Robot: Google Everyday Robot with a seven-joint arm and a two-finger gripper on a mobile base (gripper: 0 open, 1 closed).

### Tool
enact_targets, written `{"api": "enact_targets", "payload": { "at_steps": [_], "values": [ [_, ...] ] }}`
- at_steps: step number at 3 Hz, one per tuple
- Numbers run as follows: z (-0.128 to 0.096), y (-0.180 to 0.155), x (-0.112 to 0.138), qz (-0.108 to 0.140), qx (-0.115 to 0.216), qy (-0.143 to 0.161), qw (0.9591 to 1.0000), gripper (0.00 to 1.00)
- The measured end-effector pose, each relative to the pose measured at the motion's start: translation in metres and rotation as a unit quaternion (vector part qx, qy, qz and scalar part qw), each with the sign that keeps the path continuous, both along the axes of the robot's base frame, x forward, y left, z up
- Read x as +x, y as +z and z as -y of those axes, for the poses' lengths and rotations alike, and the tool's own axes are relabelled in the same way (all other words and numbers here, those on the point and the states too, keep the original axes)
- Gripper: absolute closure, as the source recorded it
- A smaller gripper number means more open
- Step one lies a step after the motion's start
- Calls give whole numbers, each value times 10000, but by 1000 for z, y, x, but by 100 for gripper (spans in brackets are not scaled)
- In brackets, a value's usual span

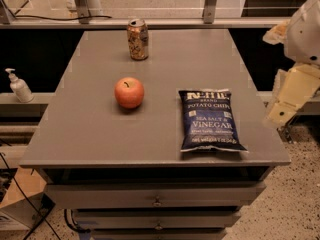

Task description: Knock orange can over

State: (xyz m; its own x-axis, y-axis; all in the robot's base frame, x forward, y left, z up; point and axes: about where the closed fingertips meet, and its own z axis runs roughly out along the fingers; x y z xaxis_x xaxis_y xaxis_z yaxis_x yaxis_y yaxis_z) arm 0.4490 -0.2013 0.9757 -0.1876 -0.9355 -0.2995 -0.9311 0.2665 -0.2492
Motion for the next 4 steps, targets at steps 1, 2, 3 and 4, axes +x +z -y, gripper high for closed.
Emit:
{"api": "enact_targets", "payload": {
  "at_steps": [1,2,3,4],
  "values": [
    [-31,-7,24,155,837,257,9960,0],
    [-40,-6,25,153,1016,301,9943,0],
    [-44,-12,33,146,1213,157,9924,0],
    [-69,-6,66,449,1661,254,9847,0]
  ]
}}
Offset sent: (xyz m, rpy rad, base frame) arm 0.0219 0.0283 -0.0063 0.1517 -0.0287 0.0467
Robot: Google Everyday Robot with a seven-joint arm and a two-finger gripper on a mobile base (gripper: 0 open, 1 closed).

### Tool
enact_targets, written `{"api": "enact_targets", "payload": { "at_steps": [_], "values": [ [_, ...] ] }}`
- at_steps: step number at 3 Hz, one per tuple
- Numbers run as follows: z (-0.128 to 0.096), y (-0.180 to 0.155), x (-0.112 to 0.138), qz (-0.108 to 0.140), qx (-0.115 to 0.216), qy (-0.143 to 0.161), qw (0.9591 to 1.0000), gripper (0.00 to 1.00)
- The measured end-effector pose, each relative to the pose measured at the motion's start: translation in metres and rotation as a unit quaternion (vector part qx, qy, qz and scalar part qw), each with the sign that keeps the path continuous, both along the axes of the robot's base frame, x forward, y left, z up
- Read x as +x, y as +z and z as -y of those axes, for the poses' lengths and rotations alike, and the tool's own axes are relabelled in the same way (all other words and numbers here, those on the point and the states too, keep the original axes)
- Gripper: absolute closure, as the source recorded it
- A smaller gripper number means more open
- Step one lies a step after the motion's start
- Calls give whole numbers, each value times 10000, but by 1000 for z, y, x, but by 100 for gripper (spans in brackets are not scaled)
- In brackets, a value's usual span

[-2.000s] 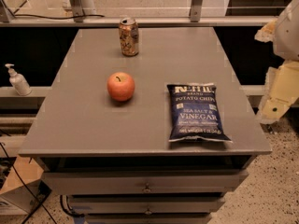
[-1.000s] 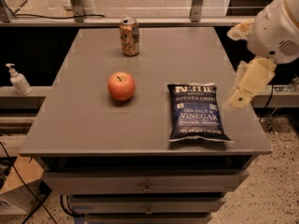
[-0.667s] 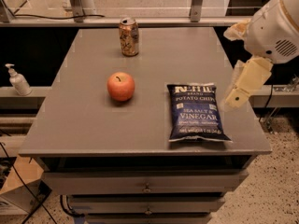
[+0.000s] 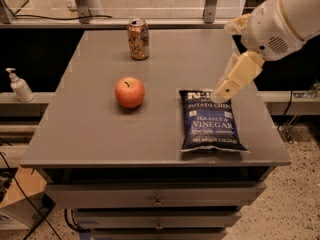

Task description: Knock orange can over

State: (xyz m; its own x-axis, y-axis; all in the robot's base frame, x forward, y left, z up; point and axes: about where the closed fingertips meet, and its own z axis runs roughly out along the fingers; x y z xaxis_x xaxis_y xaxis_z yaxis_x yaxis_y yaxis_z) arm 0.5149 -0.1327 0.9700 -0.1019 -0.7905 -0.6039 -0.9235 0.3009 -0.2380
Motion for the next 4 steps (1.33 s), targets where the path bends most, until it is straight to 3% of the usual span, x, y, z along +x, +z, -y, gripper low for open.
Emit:
{"api": "enact_targets", "payload": {
  "at_steps": [1,2,4],
  "values": [
    [-28,13,45,374,491,100,9980,0],
    [-51,19,89,536,838,190,9949,0],
    [-57,14,99,497,1033,102,9934,0]
  ]
}}
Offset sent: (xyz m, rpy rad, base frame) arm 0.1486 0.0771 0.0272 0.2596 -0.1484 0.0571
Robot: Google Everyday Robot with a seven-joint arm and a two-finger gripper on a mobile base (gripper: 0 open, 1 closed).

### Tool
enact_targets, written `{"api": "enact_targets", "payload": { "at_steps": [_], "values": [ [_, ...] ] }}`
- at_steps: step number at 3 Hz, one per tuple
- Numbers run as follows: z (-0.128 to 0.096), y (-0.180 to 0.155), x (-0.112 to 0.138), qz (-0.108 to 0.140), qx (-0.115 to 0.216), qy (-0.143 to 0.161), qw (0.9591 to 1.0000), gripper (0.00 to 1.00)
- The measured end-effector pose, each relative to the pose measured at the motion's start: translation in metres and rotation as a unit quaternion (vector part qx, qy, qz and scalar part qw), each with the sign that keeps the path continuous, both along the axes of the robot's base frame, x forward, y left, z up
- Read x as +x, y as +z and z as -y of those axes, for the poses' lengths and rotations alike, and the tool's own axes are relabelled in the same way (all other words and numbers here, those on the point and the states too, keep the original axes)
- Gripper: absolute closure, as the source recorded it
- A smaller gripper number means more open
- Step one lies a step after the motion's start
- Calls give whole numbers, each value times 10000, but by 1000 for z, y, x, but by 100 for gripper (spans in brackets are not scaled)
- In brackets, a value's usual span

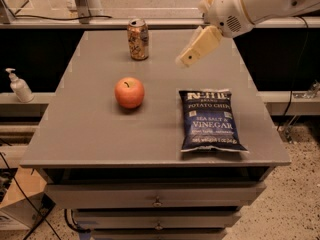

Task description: Knock orange can over

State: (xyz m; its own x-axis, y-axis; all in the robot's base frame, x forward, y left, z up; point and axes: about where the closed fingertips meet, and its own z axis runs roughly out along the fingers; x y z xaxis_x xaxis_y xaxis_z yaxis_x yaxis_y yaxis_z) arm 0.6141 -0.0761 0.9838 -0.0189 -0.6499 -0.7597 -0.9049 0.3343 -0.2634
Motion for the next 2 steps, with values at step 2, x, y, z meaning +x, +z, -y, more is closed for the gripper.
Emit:
{"api": "enact_targets", "payload": {
  "at_steps": [2],
  "values": [
    [-56,-14,60,181,854,65,9962,0]
  ]
}}
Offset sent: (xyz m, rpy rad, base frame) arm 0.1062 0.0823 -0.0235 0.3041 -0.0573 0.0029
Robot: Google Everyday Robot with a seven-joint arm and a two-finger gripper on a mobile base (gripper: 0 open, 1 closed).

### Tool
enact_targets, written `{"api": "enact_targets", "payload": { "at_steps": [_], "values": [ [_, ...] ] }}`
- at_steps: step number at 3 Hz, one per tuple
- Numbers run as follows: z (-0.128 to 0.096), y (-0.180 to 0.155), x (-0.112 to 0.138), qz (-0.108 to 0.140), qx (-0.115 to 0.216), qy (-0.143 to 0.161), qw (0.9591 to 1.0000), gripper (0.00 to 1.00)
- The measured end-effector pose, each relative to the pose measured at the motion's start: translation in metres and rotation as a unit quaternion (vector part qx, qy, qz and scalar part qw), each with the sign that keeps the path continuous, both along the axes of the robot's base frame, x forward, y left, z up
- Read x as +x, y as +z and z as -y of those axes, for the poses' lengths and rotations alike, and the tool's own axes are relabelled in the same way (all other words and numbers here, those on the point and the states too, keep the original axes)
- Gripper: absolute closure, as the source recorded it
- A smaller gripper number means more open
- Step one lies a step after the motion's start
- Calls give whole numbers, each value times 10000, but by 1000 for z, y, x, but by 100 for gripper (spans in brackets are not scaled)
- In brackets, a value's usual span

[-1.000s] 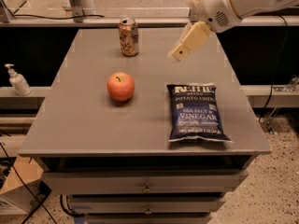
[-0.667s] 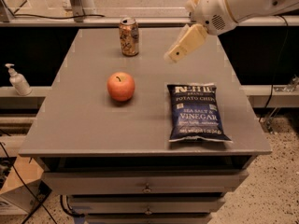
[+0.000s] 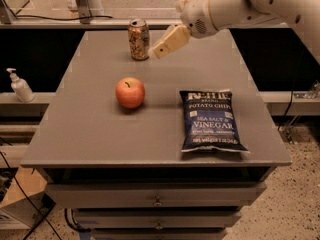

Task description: Knock orange can over

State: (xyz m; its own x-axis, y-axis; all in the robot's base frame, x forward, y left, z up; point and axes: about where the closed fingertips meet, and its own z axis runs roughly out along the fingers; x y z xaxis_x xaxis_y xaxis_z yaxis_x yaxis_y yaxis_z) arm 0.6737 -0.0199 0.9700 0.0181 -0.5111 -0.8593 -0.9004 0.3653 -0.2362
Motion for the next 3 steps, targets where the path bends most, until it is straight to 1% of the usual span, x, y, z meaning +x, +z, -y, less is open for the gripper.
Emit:
{"api": "enact_targets", "payload": {
  "at_steps": [1,2,3],
  "values": [
    [-24,-13,32,2,397,7,9992,0],
    [-50,-31,62,-97,708,11,9974,0],
    [-71,-48,85,-228,944,-36,9953,0]
  ]
}}
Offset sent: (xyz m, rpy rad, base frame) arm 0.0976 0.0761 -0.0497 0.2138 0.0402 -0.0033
